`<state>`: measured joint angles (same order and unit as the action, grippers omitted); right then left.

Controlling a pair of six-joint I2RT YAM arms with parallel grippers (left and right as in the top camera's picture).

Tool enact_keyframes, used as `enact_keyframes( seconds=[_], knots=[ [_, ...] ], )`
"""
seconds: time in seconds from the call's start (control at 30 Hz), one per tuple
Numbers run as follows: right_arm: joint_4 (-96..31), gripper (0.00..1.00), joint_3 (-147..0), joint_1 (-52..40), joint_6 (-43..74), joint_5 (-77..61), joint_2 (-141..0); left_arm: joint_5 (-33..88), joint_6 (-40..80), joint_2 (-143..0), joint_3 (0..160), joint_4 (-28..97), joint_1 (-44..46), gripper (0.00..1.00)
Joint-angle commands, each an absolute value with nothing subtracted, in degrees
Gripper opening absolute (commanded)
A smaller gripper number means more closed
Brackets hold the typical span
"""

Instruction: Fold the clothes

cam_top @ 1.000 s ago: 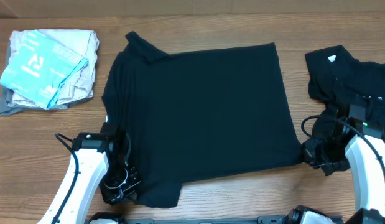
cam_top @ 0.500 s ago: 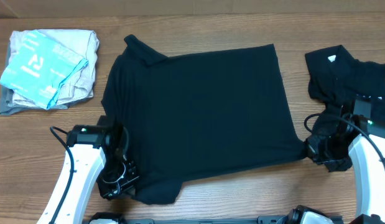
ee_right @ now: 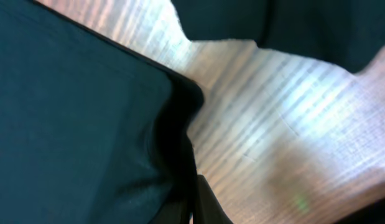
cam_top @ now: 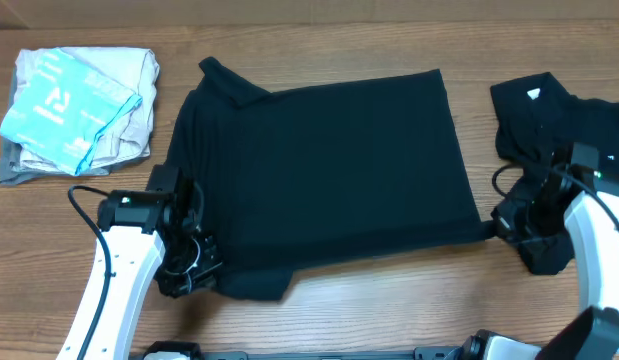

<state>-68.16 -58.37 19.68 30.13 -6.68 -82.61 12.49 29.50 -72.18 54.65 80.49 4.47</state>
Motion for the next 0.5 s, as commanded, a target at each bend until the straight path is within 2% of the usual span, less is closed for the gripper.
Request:
enact_keyframes(
  seconds=[0.0,0.47],
  knots=[
    [-67.0,0.04,-63.4,18.5,29.5,-6.7,-84.3,10.0,28.3,-73.8,56.6,78.7,4.5,0.04],
    [-53.1,0.04,-66.2,10.2,30.2,-6.5,-89.4,3.8,26.2,-89.7,68.4,72.6,4.4,0.04]
  ],
)
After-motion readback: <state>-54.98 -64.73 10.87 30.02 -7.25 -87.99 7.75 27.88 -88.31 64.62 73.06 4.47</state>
